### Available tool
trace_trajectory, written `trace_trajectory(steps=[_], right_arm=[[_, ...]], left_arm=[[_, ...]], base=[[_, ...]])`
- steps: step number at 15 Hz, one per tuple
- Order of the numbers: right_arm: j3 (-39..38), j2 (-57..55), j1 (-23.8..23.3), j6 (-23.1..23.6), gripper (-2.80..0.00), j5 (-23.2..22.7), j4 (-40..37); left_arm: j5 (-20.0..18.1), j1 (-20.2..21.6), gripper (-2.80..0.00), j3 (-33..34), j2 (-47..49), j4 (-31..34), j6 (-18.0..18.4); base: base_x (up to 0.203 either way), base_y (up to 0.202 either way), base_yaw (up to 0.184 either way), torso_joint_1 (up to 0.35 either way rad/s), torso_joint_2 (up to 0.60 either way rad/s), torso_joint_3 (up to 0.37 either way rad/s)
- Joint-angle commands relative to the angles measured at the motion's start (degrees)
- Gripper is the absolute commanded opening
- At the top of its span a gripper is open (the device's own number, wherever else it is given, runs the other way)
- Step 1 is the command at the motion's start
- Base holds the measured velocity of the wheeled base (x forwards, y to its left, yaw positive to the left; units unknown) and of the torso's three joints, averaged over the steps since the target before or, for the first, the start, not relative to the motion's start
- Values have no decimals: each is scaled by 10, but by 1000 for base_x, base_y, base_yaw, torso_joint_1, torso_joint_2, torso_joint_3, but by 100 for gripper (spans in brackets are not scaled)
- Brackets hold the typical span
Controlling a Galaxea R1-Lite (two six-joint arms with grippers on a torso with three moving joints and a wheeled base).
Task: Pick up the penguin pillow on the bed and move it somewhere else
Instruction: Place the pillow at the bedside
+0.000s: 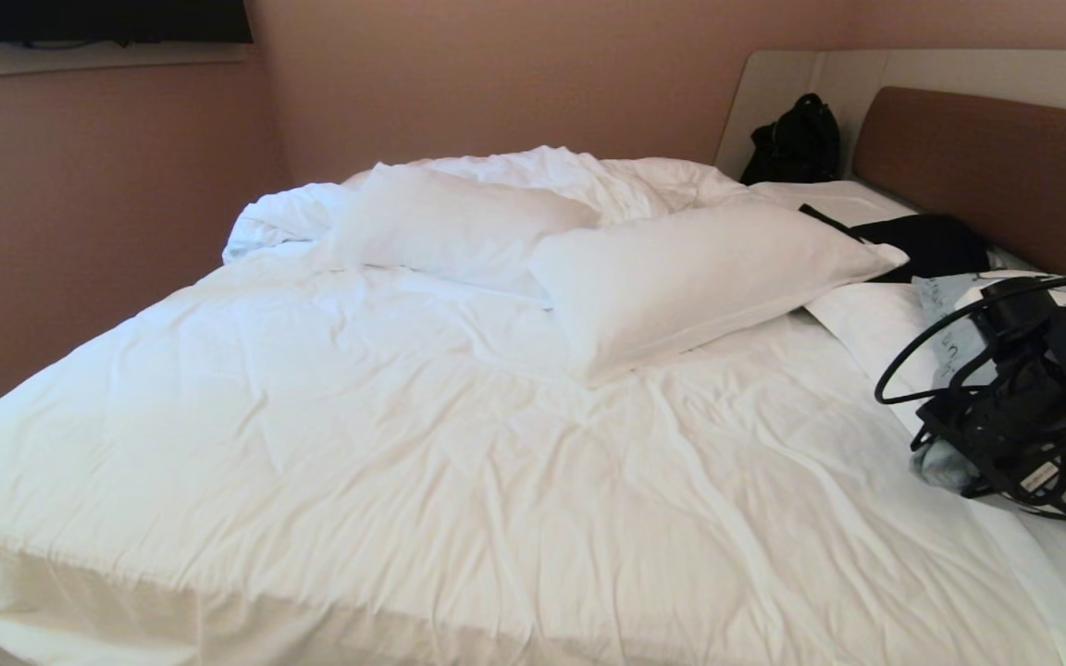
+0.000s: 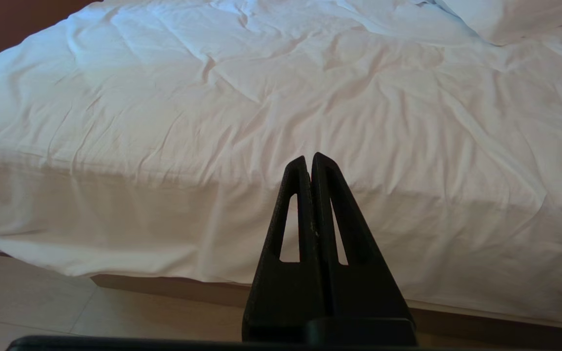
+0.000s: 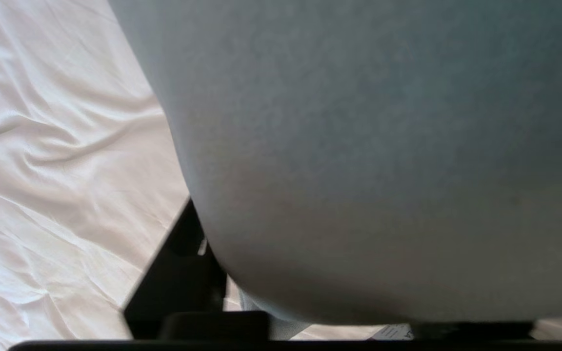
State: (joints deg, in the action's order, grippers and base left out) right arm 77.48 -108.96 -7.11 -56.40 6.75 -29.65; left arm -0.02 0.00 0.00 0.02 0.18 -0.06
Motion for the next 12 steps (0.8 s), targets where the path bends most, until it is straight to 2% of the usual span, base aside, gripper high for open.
trace_trajectory(steps=[1,5,7,10,12], right_arm=[[0,4,0,-3,-280,0,-2],[-3,16,0,0,-280,10,-6],[-3,30,-6,15,-280,58,-7],[-3,50,-41,46,-280,74,-6],[-3,54,-66,60,-280,102,-5]], left_arm=[[0,0,-280,0,0,0,0],[0,0,-280,0,0,0,0],[-1,0,-280,0,0,0,0],[0,0,-280,0,0,0,0],[0,0,-280,0,0,0,0]], base=[[0,0,0,0,0,0],[0,0,0,0,0,0],[0,0,0,0,0,0],[0,0,0,0,0,0],[0,0,0,0,0,0]])
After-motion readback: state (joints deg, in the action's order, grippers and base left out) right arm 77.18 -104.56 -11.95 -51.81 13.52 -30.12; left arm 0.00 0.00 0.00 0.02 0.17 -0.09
